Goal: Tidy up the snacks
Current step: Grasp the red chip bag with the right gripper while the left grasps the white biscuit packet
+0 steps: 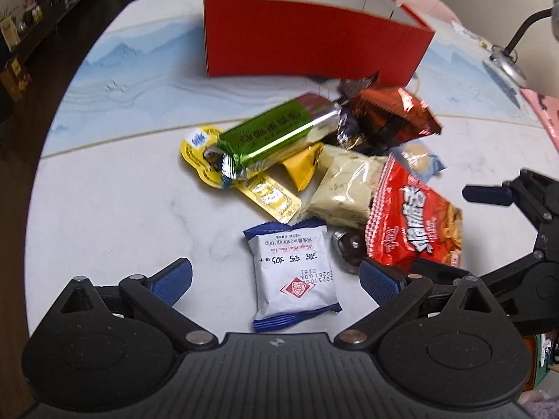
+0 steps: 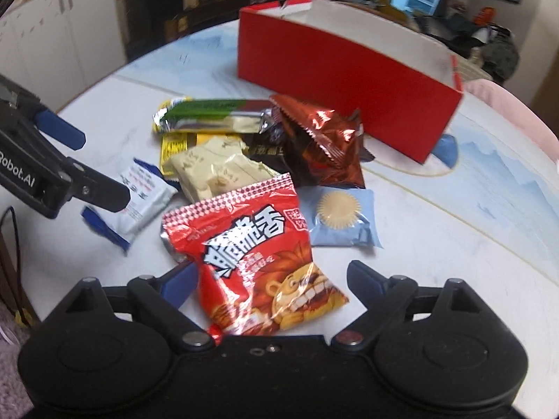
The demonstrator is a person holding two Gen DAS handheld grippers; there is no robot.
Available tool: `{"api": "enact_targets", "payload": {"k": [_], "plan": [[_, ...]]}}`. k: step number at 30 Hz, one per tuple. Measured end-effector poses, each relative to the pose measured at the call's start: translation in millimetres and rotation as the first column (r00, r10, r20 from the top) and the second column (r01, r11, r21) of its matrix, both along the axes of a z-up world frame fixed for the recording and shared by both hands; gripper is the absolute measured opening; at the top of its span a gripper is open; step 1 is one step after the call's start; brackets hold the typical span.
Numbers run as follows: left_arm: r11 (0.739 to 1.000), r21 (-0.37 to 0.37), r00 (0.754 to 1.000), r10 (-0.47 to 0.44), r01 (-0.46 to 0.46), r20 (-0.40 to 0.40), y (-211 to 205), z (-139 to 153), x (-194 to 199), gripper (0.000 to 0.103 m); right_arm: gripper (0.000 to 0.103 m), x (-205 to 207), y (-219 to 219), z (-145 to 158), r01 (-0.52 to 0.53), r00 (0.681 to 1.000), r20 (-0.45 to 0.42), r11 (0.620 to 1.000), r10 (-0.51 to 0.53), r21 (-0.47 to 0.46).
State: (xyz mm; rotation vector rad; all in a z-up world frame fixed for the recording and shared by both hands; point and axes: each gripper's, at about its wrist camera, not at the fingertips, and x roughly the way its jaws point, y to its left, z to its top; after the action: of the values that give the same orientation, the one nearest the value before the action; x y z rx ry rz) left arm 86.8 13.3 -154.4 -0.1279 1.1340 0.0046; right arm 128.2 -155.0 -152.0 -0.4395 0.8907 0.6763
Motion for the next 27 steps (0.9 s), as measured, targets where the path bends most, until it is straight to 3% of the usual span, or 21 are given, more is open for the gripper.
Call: {"api": "enact_targets", "payload": {"k": [6, 15, 20, 25, 27], "plan": [[0.999, -0.024, 0.997, 0.045, -0.047, -0.062, 2.5, -16.4, 10.5, 0.100, 0.090, 5.1, 6.4, -8.8, -0.116, 0.993, -0.030, 0.993, 0.116, -0.019], [0.998, 0.028, 0.994, 0.059, -0.057, -0.089, -5.5, -26.1, 16.9, 0.093, 0.085, 8.1, 5.5, -7.3, -0.114, 0.992, -0.060, 0.994, 0.114, 0.000], [0.997, 0.071, 0.996, 0.043, -0.037, -0.075, -13.8, -24.2, 17.9, 0.081, 0.079, 10.4, 5.8, -6.4, -0.075, 0.995, -0.072, 0.997, 0.075, 0.006], [0.995, 0.101, 0.999, -0.006, 0.010, -0.041, -22.7, -20.2, 16.7, 0.052, 0.073, 5.7, 8.2, -5.3, -0.041, 0.998, -0.056, 0.999, 0.041, 0.000], [0.994, 0.103, 0.999, -0.020, 0.023, -0.033, -25.0, -19.9, 16.1, 0.051, 0.072, 4.3, 8.3, -4.9, -0.023, 0.998, -0.050, 1.000, 0.023, 0.001]]}}
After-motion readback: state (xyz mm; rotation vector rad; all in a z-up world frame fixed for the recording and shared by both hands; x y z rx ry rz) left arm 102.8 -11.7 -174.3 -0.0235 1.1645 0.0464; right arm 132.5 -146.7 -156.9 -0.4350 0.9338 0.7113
